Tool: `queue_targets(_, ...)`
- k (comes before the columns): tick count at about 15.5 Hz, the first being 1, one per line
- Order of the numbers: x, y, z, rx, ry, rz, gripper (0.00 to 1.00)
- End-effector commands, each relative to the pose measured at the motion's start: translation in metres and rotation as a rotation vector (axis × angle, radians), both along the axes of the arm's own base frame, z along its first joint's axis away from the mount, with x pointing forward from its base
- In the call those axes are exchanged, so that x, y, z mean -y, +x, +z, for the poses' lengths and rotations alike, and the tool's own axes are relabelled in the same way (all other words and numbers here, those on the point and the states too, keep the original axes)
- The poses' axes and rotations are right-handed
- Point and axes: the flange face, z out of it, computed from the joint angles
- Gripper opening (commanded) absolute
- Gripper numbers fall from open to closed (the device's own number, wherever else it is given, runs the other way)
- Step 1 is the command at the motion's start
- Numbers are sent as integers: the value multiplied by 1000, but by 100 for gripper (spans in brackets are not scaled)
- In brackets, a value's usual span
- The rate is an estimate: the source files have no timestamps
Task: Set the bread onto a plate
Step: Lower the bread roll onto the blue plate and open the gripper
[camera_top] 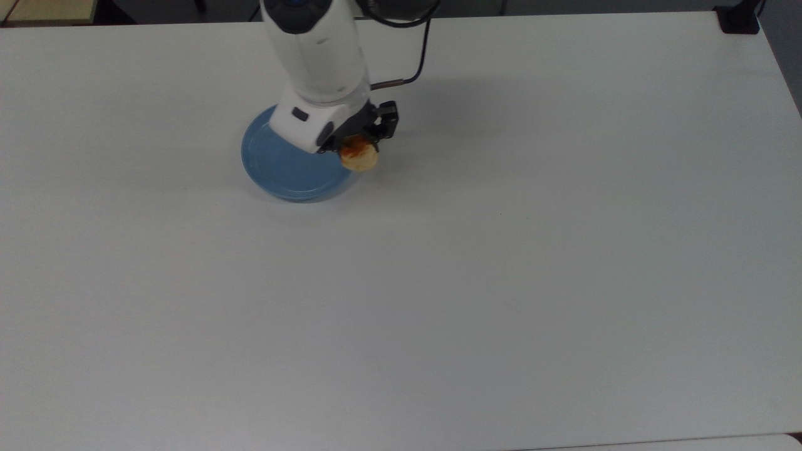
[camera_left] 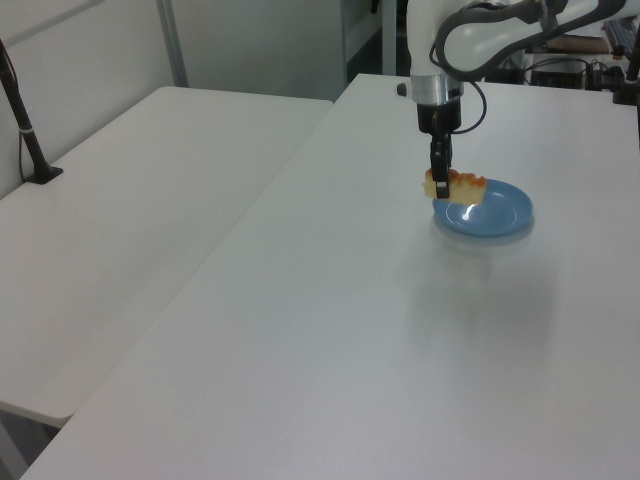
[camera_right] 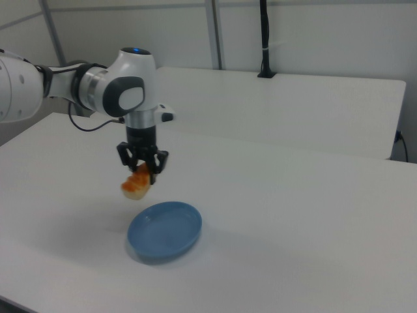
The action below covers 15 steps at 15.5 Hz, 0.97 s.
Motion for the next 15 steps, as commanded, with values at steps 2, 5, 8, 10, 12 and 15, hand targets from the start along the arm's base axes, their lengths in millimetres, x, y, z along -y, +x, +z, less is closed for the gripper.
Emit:
queue_targets(2,42,0,-8,44,-26,17,53)
queue_targets(5,63,-5,-19,29,-29,32,53)
queue_targets(8,82,-6,-25,28,-42,17,53)
queue_targets(10,86,-6,-28,26,-41,29,54)
queue_targets(12,88,-6,-33,17,-43,26,59)
queue_targets(15,87,-6,-39,6,-46,28,78)
